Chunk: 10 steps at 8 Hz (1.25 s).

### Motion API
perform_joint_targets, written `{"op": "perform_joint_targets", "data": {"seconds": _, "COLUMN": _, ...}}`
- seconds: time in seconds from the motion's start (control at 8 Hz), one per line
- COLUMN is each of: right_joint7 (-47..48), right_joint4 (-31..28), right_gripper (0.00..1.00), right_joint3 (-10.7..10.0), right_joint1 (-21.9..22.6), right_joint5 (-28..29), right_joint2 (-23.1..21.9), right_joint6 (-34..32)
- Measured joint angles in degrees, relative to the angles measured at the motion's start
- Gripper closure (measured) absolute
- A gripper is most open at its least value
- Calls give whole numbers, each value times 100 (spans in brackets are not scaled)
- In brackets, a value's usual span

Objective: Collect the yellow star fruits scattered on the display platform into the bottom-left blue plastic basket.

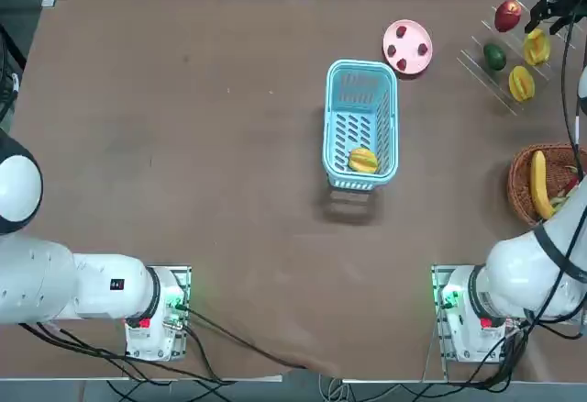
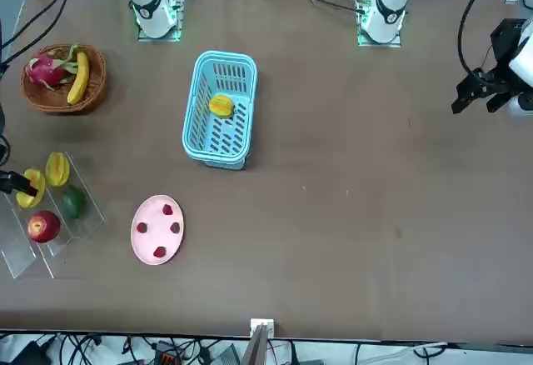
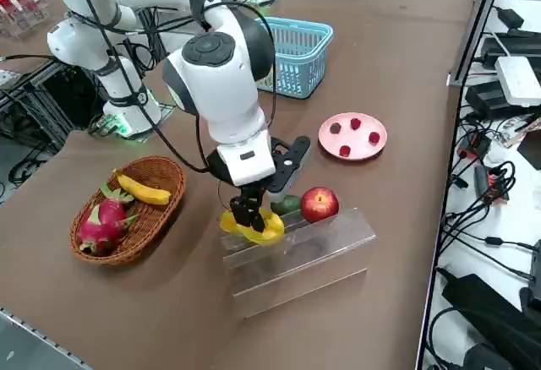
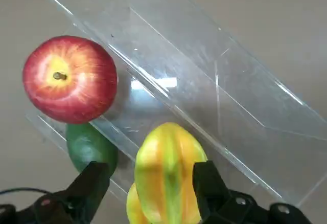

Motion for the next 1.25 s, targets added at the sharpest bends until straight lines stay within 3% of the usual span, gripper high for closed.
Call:
{"op": "perform_joint_targets", "data": {"seconds": 0.5, "right_joint7": -43, "right_joint4": 0, "right_gripper": 2, "right_joint3": 0, "right_joint1": -45, "right_joint5": 5, "right_joint2": 81, "right_joint6": 0}}
{"op": "perform_joint_targets", "data": {"seconds": 0.75, "right_joint7": -45, "right_joint4": 0, "right_gripper": 16, "right_joint3": 0, "right_joint1": -48, "right_joint5": 8, "right_joint2": 85, "right_joint6": -3}}
{"op": "perform_joint_targets", "data": {"seconds": 1.12, "right_joint7": -46, "right_joint4": 32, "right_gripper": 75, "right_joint3": 6, "right_joint1": -49, "right_joint5": 9, "right_joint2": 82, "right_joint6": 1}}
{"op": "perform_joint_targets", "data": {"seconds": 1.25, "right_joint7": -48, "right_joint4": 40, "right_gripper": 78, "right_joint3": 8, "right_joint1": -49, "right_joint5": 9, "right_joint2": 78, "right_joint6": -2}}
